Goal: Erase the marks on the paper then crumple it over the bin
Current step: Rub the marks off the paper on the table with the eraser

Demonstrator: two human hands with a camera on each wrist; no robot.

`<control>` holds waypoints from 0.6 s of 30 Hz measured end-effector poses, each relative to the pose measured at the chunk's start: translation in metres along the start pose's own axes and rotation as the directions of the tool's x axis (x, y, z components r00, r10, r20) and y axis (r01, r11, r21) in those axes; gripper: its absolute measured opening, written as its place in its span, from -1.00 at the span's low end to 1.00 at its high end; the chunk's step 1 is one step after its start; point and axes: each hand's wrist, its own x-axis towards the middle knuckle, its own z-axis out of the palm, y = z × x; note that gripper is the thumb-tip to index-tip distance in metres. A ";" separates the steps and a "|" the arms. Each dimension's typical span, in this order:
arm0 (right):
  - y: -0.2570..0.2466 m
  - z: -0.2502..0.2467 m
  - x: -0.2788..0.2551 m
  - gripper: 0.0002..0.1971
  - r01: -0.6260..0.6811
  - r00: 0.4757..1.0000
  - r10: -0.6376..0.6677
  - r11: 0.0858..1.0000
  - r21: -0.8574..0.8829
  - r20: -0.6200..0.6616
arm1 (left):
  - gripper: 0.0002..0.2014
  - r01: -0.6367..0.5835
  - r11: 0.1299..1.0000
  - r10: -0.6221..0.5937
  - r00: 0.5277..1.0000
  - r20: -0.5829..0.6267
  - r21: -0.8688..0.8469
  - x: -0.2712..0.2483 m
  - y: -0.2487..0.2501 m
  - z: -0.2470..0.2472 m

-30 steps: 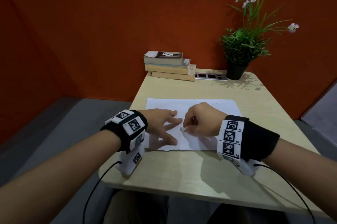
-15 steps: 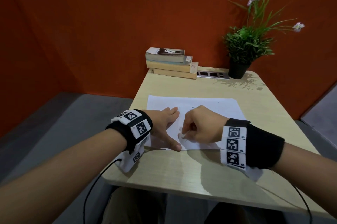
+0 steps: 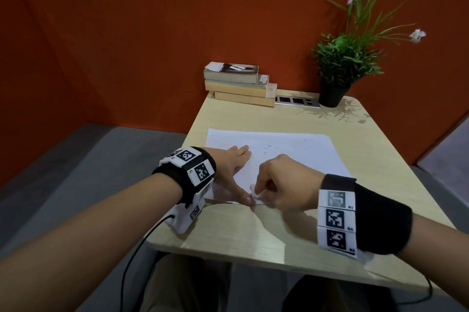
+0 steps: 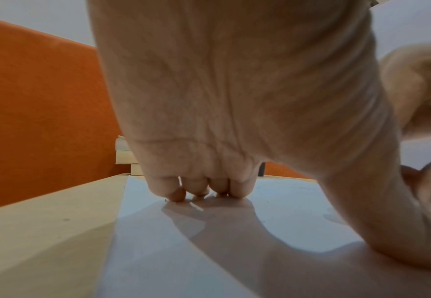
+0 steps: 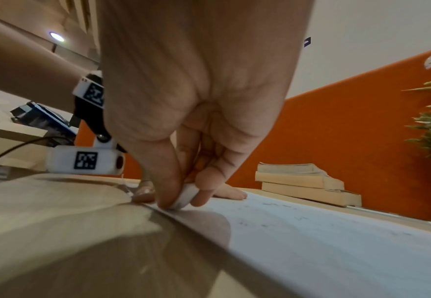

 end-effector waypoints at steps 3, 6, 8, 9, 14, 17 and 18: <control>-0.001 -0.008 0.013 -0.87 -0.019 1.000 0.018 0.999 -0.029 -0.022 | 0.32 0.002 1.000 -0.002 1.000 -0.013 0.002 -0.002 0.001 -0.002; 0.002 -0.013 0.036 -0.88 -0.075 0.996 0.072 0.996 -0.056 -0.061 | 0.31 -0.017 0.999 0.016 1.000 -0.003 -0.030 0.002 -0.003 -0.002; 0.002 -0.013 0.044 -0.88 -0.097 0.992 0.091 0.993 -0.066 -0.084 | 0.29 -0.034 0.999 0.034 0.999 -0.012 -0.037 0.004 -0.005 -0.002; 0.003 -0.012 0.045 -0.87 -0.099 0.992 0.092 0.993 -0.066 -0.091 | 0.29 -0.031 0.999 0.031 0.999 -0.013 -0.037 0.004 -0.005 -0.001; 0.000 0.000 0.010 -0.86 -0.010 0.998 0.008 1.000 -0.026 -0.058 | 0.30 0.015 1.000 -0.015 1.000 -0.001 0.023 0.000 0.002 -0.001; 0.000 -0.001 -0.002 -0.88 -0.009 1.000 0.009 1.000 -0.008 0.004 | 0.28 0.005 1.000 -0.005 1.000 -0.008 0.008 -0.002 0.001 0.000; 0.000 -0.003 0.000 -0.88 -0.017 1.000 0.017 1.000 0.002 0.010 | 0.28 0.005 1.000 -0.005 1.000 -0.008 0.000 -0.003 0.002 -0.001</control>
